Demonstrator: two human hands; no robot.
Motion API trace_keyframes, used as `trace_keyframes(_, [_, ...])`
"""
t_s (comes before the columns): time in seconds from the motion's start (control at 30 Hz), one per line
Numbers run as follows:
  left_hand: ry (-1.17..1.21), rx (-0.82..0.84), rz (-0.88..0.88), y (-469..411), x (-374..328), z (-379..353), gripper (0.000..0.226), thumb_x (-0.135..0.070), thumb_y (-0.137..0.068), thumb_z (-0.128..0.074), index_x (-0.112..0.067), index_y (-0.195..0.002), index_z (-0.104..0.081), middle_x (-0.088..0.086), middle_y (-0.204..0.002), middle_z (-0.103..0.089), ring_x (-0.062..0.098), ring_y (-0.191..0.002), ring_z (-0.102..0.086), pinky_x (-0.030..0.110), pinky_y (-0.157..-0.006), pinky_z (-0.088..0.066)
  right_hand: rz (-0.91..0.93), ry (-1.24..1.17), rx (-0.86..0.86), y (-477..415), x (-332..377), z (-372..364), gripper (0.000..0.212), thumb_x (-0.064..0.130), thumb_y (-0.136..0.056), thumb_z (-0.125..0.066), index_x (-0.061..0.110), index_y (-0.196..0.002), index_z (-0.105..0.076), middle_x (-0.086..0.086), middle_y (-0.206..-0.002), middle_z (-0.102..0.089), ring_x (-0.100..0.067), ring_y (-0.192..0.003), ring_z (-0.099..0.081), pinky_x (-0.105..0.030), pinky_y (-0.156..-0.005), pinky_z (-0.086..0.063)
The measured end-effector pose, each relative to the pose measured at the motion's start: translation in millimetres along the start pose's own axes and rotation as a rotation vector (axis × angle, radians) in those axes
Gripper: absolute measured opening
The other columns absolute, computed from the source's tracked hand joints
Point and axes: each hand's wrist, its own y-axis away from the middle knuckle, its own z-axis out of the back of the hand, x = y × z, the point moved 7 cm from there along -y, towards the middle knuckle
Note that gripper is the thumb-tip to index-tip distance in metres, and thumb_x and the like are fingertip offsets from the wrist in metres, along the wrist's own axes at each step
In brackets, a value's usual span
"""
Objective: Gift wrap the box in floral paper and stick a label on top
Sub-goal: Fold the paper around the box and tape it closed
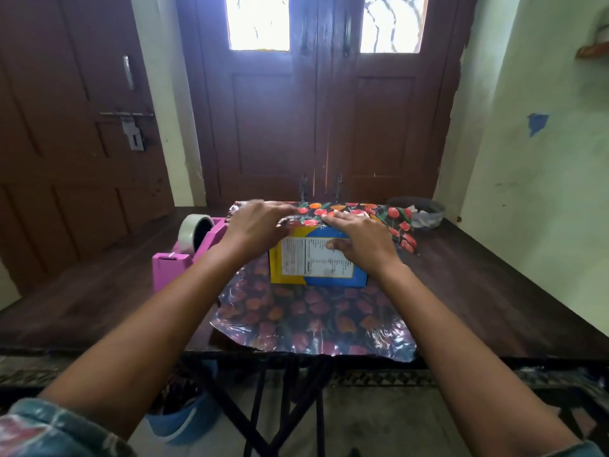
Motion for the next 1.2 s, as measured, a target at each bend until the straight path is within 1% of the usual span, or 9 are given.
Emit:
trace_keyframes(0.17, [-0.064, -0.072, 0.03, 7.1, 1.5, -5.7, 0.032, -0.037, -0.095, -0.049, -0.031, -0.124, -0.06, -0.002, -0.124, -0.063, 0.024, -0.11, -0.061, 0.033, -0.082, -0.05, 0.032, 0.028, 0.002, -0.2, 1.1, 3.5, 0.052, 0.037, -0.088, -0.059, 0.03, -0.138, -0.044, 0.003, -0.143, -0.045, -0.017, -0.13, -0.044, -0.033, -0.098, -0.042])
trace_keyframes(0.27, [-0.025, -0.184, -0.069, 13.4, -5.6, -0.4, 0.032, -0.035, -0.091, -0.047, -0.023, -0.11, -0.07, 0.004, -0.11, -0.07, 0.029, -0.093, -0.068, 0.04, -0.07, -0.055, 0.048, 0.057, 0.01, -0.4, 1.5, 4.6, 0.052, 0.04, -0.089, -0.057, 0.031, -0.138, -0.043, 0.004, -0.144, -0.044, -0.016, -0.13, -0.044, -0.03, -0.095, -0.043])
trace_keyframes(0.33, [-0.037, -0.235, -0.139, 17.1, -9.0, 1.2, 0.028, -0.031, -0.084, -0.054, -0.017, -0.099, -0.073, 0.006, -0.097, -0.073, 0.03, -0.077, -0.071, 0.041, -0.056, -0.057, 0.05, 0.064, 0.033, -0.9, 1.5, 4.6, 0.053, 0.042, -0.089, -0.056, 0.031, -0.139, -0.041, 0.004, -0.145, -0.042, -0.016, -0.131, -0.043, -0.032, -0.095, -0.042])
trace_keyframes(0.47, [-0.067, -0.253, -0.158, 15.3, -9.3, 1.2, 0.024, -0.027, -0.076, -0.061, -0.015, -0.092, -0.074, 0.007, -0.089, -0.074, 0.03, -0.068, -0.071, 0.043, -0.048, -0.056, 0.061, 0.137, 0.087, -4.6, 1.6, 2.0, 0.057, 0.044, -0.088, -0.055, 0.029, -0.141, -0.039, 0.002, -0.148, -0.039, -0.022, -0.134, -0.038, -0.036, -0.104, -0.034])
trace_keyframes(0.6, [-0.012, -0.25, -0.119, 11.2, -9.7, 0.7, 0.022, -0.022, -0.077, -0.062, -0.014, -0.092, -0.075, 0.01, -0.089, -0.074, 0.032, -0.072, -0.071, 0.046, -0.055, -0.057, 0.121, 0.245, -0.043, -6.7, 11.9, 3.2, 0.053, 0.037, -0.085, -0.062, 0.016, -0.132, -0.051, -0.013, -0.153, -0.026, -0.03, -0.143, -0.016, -0.045, -0.116, -0.005])
trace_keyframes(0.73, [-0.007, -0.163, -0.035, 4.7, -3.5, -4.3, 0.025, -0.027, -0.09, -0.06, -0.021, -0.112, -0.069, 0.007, -0.108, -0.071, 0.029, -0.096, -0.067, 0.041, -0.075, -0.054, 0.086, 0.115, -0.025, -6.5, 19.9, -1.8, 0.06, 0.03, -0.092, -0.055, 0.013, -0.144, -0.032, -0.007, -0.144, -0.043, -0.022, -0.135, -0.037, -0.031, -0.112, -0.025])
trace_keyframes(0.9, [0.03, -0.168, -0.003, 2.9, -1.7, -8.3, 0.029, -0.03, -0.091, -0.057, -0.023, -0.118, -0.065, 0.004, -0.115, -0.068, 0.027, -0.103, -0.065, 0.039, -0.081, -0.051, 0.031, -0.024, -0.082, -7.1, 14.1, -4.6, 0.05, 0.025, -0.088, -0.061, 0.016, -0.136, -0.048, -0.004, -0.139, -0.05, -0.022, -0.129, -0.046, -0.033, -0.105, -0.035])
trace_keyframes(1.03, [0.025, -0.141, 0.095, 2.3, 5.0, -15.8, 0.033, -0.031, -0.092, -0.054, -0.029, -0.124, -0.06, 0.0, -0.123, -0.064, 0.023, -0.109, -0.061, 0.037, -0.083, -0.05, 0.021, -0.045, -0.079, -10.4, 11.4, -8.7, 0.049, 0.027, -0.088, -0.062, 0.016, -0.134, -0.05, -0.004, -0.137, -0.051, -0.022, -0.128, -0.048, -0.033, -0.104, -0.036])
trace_keyframes(1.2, [0.302, -0.142, 0.123, 11.3, 16.1, -14.2, 0.035, -0.018, -0.087, -0.061, -0.022, -0.122, -0.063, 0.001, -0.122, -0.065, 0.021, -0.106, -0.062, 0.032, -0.086, -0.05, 0.031, -0.071, -0.139, -7.8, 10.5, -9.9, 0.047, 0.022, -0.084, -0.066, 0.012, -0.129, -0.055, -0.008, -0.131, -0.057, -0.026, -0.123, -0.052, -0.036, -0.104, -0.036])
